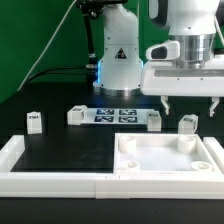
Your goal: Assemble one leg
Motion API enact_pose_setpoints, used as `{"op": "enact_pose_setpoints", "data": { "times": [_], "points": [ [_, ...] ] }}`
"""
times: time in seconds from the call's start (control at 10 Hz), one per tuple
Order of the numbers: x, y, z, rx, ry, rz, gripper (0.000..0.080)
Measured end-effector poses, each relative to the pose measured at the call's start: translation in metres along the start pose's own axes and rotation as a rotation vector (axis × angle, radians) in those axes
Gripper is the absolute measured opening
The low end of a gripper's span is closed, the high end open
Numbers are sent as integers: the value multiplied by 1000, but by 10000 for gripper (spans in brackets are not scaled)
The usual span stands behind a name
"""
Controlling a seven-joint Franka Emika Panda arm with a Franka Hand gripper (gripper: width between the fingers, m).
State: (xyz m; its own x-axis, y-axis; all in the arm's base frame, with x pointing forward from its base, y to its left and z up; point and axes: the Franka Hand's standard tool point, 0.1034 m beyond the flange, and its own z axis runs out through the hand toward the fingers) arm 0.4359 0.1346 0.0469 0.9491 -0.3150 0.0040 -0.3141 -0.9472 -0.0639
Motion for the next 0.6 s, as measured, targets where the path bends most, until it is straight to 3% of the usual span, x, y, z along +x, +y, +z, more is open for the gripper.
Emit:
{"op": "enact_pose_setpoints", "data": {
  "times": [0.3,0.6],
  "points": [
    [-3,-4,0,20,-14,270,649],
    [-3,-1,2,14,-32,227,649]
  ]
}}
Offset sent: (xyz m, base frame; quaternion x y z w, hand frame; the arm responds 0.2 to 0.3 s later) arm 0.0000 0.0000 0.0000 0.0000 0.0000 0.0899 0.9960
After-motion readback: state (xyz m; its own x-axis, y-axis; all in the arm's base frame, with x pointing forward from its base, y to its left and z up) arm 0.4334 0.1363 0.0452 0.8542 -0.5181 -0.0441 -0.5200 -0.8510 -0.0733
